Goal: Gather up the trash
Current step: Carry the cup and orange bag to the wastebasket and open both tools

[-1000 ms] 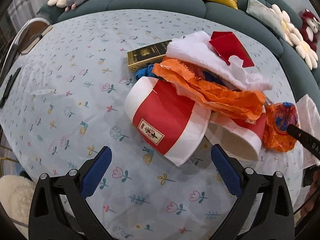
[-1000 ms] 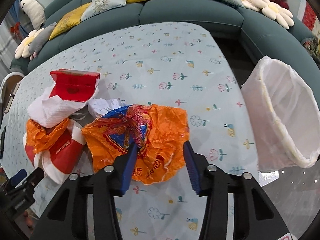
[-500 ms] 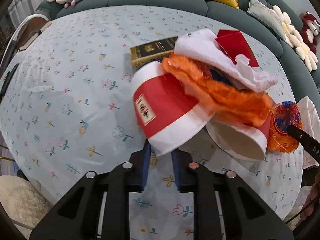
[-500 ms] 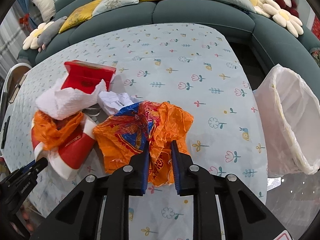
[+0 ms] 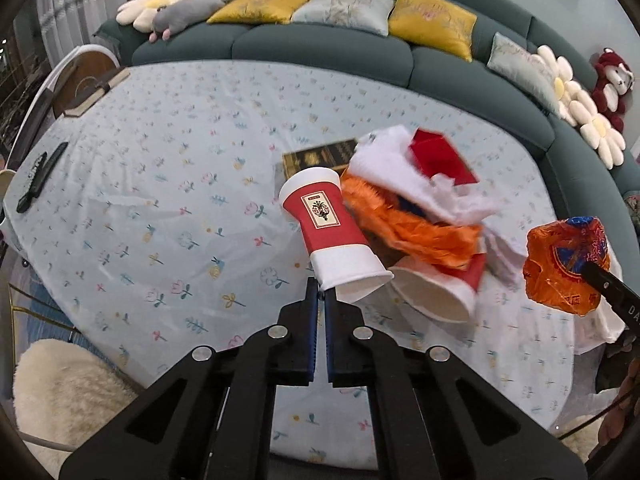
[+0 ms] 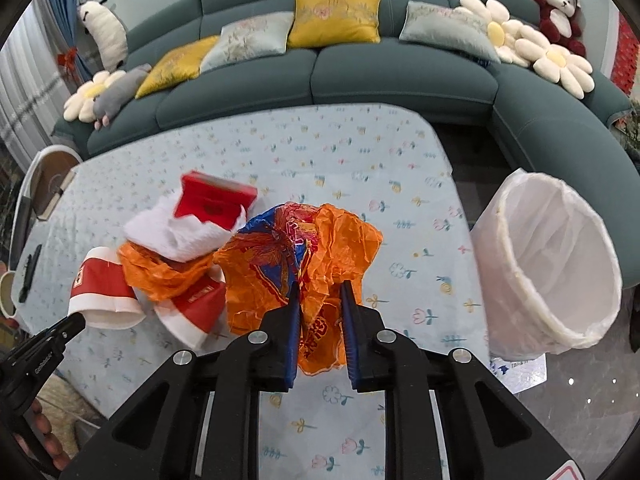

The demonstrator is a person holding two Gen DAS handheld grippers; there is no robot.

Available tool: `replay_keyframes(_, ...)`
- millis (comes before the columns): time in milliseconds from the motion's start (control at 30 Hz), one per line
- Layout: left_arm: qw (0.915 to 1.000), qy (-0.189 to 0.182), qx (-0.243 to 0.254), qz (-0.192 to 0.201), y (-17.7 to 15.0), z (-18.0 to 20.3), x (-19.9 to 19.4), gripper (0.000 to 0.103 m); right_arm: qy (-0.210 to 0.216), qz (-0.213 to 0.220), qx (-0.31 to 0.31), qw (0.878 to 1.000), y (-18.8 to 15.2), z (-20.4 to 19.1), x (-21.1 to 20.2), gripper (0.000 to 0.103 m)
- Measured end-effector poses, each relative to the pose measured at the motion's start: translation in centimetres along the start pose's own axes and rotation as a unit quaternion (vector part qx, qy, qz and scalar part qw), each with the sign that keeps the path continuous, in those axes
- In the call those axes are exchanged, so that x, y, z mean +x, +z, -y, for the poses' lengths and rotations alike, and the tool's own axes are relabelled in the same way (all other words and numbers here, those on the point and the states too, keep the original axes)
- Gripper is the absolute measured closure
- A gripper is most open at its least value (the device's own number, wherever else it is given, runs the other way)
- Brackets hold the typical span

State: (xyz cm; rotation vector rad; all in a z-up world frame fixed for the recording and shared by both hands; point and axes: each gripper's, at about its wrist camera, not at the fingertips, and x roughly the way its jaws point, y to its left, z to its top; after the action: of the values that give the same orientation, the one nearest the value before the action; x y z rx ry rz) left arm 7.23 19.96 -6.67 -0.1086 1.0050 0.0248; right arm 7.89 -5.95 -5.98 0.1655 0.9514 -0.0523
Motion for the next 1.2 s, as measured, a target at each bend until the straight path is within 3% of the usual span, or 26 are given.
replay_keyframes(200,0.9991,-0.02,0.018,0.033,0.3,1.9,-4.0,0.1,0.002,0.037,0.01,0.999,0.1,1.0,-3.9,0.085)
replay_keyframes(533,0.9912,-0.077,0.074,0.078,0.5,9.0,-9.4,0.1,-0.015,0.096,0.019,0.995,0.8,4.9,-9.4,0.085)
replay_keyframes(833,0.9785,-0.125,0.131,0.099,0.4,16.7,-12.0,0.1,-0.043,0.13,0.046,0.989,0.4,10.0,-12.8,0.085)
replay_keyframes(1200,0.9605,-0.173,0.194,0.1,-0.4,25.1,-12.3,0.1,-0.082,0.143,0.077,0.983,-0.2,16.3,-14.2,0.085)
